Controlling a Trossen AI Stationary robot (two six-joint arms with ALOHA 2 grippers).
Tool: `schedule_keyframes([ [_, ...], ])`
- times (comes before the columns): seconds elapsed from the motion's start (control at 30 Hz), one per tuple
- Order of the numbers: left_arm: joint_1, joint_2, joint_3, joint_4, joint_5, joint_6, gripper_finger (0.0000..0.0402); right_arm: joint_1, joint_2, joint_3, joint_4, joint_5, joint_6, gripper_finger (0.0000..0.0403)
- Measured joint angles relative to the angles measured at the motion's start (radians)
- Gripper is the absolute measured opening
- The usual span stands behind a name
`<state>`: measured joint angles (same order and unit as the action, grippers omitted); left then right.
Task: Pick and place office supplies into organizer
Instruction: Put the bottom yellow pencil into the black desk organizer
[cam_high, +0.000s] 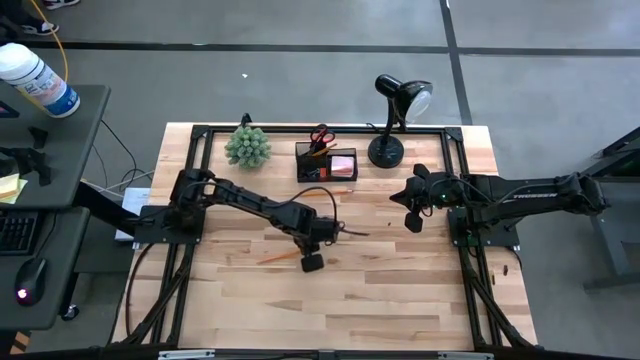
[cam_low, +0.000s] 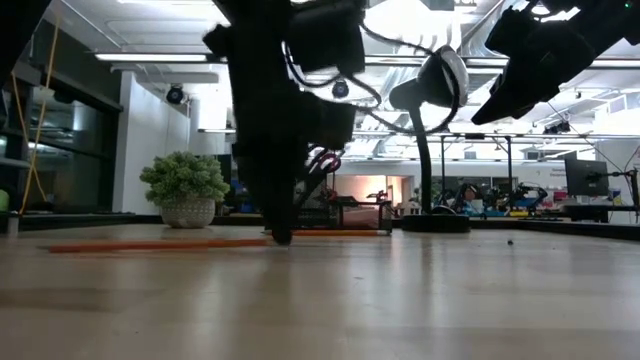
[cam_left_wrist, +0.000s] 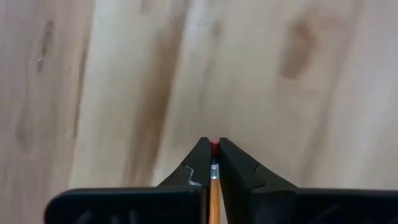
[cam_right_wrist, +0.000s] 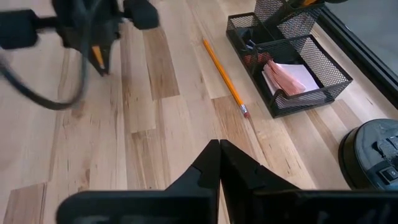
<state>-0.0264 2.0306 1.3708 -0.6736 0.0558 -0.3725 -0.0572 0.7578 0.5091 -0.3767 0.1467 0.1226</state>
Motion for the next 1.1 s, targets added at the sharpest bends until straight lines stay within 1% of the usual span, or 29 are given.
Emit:
schedule_keyframes([
  [0.1, -0.002, -0.041, 0.013, -0.046, -0.007, 0.017, 0.0006, 0.0, 0.0, 0.0, 0.0, 0.0, 0.0, 0.0002],
  [0.23, 0.001, -0.092, 0.022, -0.096, -0.054, 0.046, 0.0002, 0.0, 0.0, 0.0, 0.0, 0.0, 0.0, 0.0005],
  [0.4, 0.014, -0.166, 0.023, -0.096, -0.072, 0.051, 0.0001, 0.0, 0.0, 0.0, 0.0, 0.0, 0.0, 0.0005],
  [0.6, 0.084, -0.261, 0.024, -0.083, -0.168, 0.081, 0.0001, 0.0, 0.0, 0.0, 0.0, 0.0, 0.0, 0.0002],
  [0.67, 0.116, -0.286, 0.024, -0.062, -0.2, 0.107, 0.0001, 0.0, 0.0, 0.0, 0.0, 0.0, 0.0, 0.0004],
  [0.8, 0.194, -0.329, 0.023, 0.014, -0.225, 0.156, 0.0001, 0.0, 0.0, 0.0, 0.0, 0.0, 0.0, 0.0003],
  [1.1, 0.377, -0.386, 0.024, 0.231, -0.224, 0.295, 0.0001, 0.0, 0.0, 0.0, 0.0, 0.0, 0.007, 0.0007],
])
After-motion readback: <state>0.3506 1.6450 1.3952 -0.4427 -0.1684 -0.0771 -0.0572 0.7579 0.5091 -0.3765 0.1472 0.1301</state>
